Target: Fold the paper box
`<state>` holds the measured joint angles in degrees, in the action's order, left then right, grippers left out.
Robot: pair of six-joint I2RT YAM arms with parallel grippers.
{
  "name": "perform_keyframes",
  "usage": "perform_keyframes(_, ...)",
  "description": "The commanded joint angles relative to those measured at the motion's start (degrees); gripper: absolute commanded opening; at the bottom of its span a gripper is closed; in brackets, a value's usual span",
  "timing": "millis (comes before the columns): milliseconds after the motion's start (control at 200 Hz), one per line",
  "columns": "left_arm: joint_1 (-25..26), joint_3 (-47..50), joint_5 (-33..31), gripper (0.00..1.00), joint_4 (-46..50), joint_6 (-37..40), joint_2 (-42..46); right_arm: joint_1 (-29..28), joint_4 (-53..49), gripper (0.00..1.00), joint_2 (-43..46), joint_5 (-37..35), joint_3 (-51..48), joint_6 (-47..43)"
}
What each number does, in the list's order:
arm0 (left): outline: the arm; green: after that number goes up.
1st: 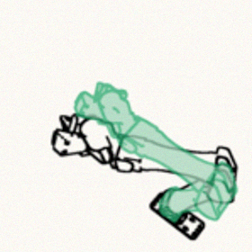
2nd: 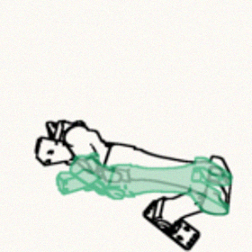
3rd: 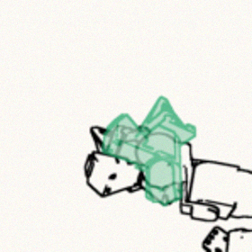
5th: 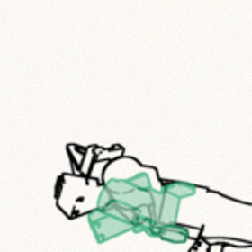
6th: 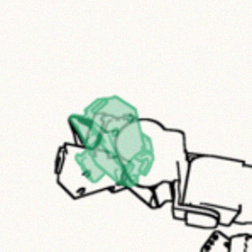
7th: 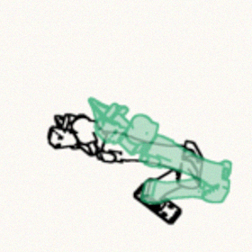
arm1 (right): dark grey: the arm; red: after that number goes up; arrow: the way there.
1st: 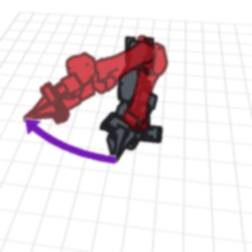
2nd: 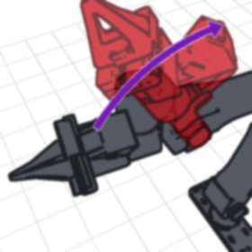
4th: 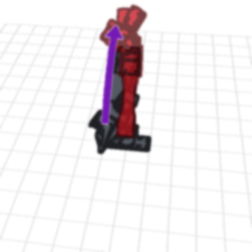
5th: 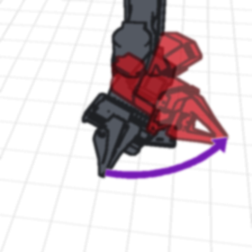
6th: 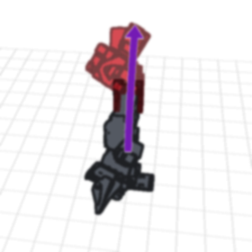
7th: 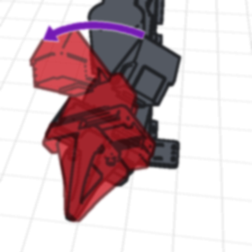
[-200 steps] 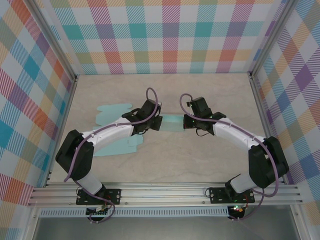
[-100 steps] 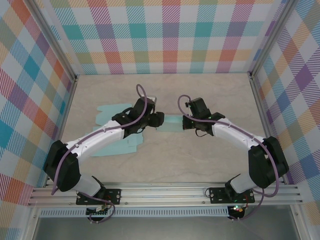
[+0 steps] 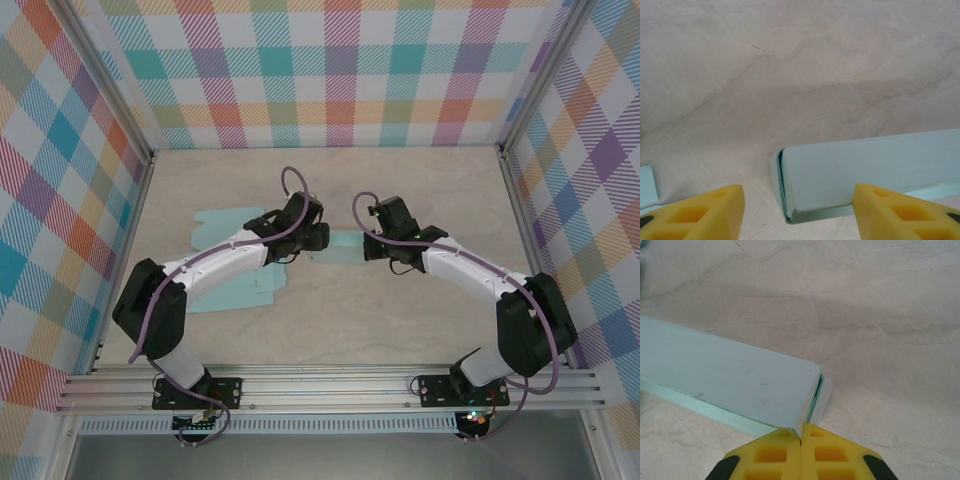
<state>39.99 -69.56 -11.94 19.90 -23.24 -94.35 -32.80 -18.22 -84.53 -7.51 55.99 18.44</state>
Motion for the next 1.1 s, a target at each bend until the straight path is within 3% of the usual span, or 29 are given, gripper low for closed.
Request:
perform_keyframes(0, -0.5, -0.8, 0.4, 0.55, -0.3, -1.0, -1.0, -0.7, -4.1, 0.08, 0.4, -0.1, 0.1, -0.5)
perform_keyframes(220, -0.5, 3.1, 0.5, 0.44, -1.7, -2.1, -1.7, -0.7, -4.6, 0.17, 1.1, 0.0, 0.4, -0.1)
perform_keyframes(330, -0.5, 4.2, 0.6, 0.38, -2.1, -2.4, -2.4, -0.7, -5.4, 0.26, 2.2, 0.2, 0.8, 0.6)
perform_keyframes(675, -0.5, 6.3, 1.7, 0.33, -3.5, -4.1, -3.3, -0.6, -8.2, 0.55, 7.5, 1.1, 4.4, 4.7)
perform_keyframes(855, -0.4, 7.3, 1.6, 0.32, -3.5, -4.5, -3.0, 0.1, -10.7, 0.67, 4.2, -0.7, 8.3, 8.9)
perform_keyframes(1095, -0.4, 8.0, 1.6, 0.31, -5.4, -4.8, -2.9, 1.4, -10.4, 0.72, -3.0, 0.4, 11.4, 10.7)
